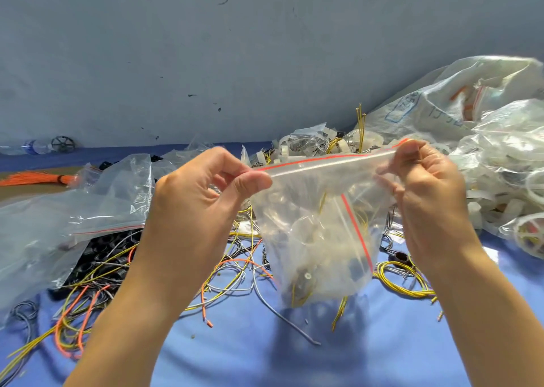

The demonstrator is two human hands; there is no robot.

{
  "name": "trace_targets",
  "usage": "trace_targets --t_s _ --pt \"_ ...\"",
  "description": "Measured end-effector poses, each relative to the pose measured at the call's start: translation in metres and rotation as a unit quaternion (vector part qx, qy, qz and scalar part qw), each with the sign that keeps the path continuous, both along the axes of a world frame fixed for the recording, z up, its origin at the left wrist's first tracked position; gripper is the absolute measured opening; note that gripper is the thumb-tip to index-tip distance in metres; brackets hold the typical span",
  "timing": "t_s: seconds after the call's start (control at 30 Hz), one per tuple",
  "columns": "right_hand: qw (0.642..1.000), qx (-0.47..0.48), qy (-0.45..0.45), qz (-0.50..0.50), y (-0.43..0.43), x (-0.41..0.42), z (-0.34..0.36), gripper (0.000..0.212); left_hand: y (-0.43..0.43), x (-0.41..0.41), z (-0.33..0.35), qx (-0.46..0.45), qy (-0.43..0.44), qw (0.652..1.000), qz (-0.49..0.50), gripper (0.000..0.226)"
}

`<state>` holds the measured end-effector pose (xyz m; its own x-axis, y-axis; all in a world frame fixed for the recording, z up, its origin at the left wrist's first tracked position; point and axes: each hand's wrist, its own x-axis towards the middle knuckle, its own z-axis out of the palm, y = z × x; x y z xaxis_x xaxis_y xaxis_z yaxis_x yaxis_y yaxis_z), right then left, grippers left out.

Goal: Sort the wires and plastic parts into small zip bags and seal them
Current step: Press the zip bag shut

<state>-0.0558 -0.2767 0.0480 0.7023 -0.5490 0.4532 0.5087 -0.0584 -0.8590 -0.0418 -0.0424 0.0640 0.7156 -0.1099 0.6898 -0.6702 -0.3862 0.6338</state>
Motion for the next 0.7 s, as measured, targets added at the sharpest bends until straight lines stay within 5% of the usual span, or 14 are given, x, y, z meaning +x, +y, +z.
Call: trace_targets --t_s 0.17,0.33,0.47,0.7 --pt "0.964 -0.23 -0.018 -0.134 -0.006 -0.013 0.009 0.008 -0.001 -0.001 0.014 0.026 -0.057 0.998 0.01 0.022" --pt "0.851 -0.513 -0.023 -0.108 0.03 -0.024 0.019 0.042 -0.016 -0.002 0.008 0.036 -0.038 0.998 -0.018 0.021" --pt "0.834 -0.549 -0.018 -0.054 0.037 -0.023 0.016 0.027 -0.019 -0.001 0.007 0.021 -0.04 0.999 -0.025 0.02" --pt "0.834 -0.538 -0.022 -0.116 0.011 -0.019 0.011 0.016 -0.005 0.011 0.001 -0.02 -0.012 0.999 0.041 0.018"
